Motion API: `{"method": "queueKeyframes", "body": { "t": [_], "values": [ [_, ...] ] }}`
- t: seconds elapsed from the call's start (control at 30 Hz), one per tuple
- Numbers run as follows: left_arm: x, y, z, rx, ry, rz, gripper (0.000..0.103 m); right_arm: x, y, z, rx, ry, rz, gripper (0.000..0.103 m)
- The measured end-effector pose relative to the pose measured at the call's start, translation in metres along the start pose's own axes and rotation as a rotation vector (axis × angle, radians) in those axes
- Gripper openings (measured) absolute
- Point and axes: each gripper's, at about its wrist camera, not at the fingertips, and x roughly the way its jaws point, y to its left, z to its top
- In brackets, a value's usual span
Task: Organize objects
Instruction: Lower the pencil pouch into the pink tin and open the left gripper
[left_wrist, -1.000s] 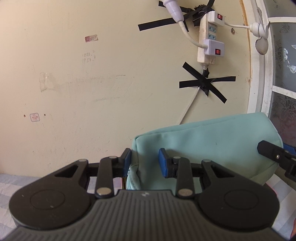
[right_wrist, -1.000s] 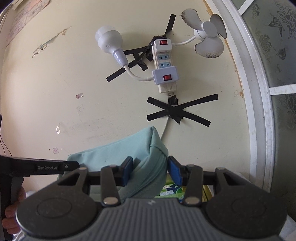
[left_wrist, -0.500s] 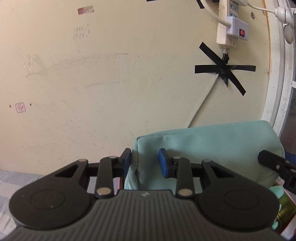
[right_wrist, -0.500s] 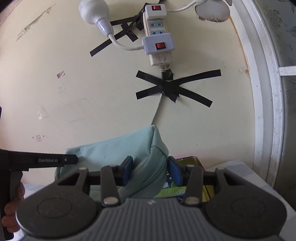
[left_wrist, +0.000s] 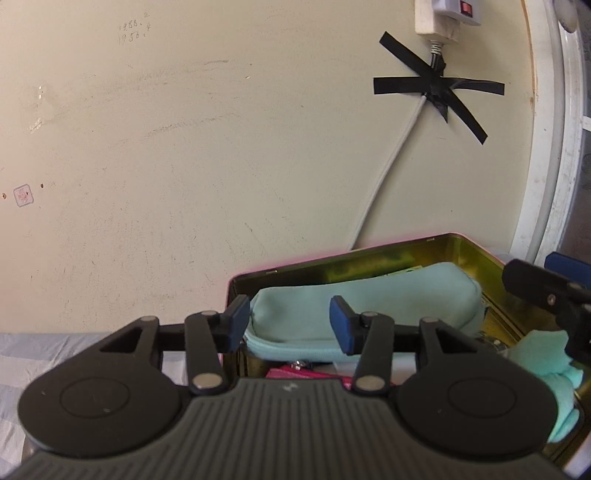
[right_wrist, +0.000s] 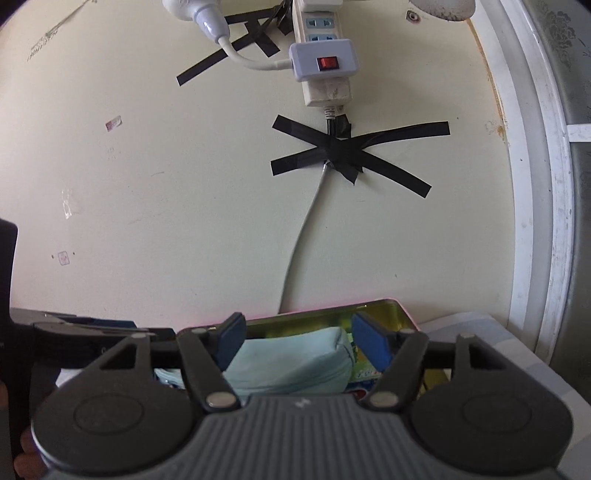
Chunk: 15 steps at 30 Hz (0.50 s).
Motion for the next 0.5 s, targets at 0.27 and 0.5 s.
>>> {"method": "queueKeyframes", "body": {
  "t": [0.27,0.5],
  "values": [
    [-0.063,0.004,-0.028,-0.008,-0.023,-0.040,0.061,-0.077,0.017,-0.024,0.020,-0.079,-0.021,0.070],
    [-0.121,0.010,-0.072,-0.011,-0.026,-0.083,0.076,-0.152,0.040,-0.070,0.078,-0.121,-0.034,0.080]
  ]
}}
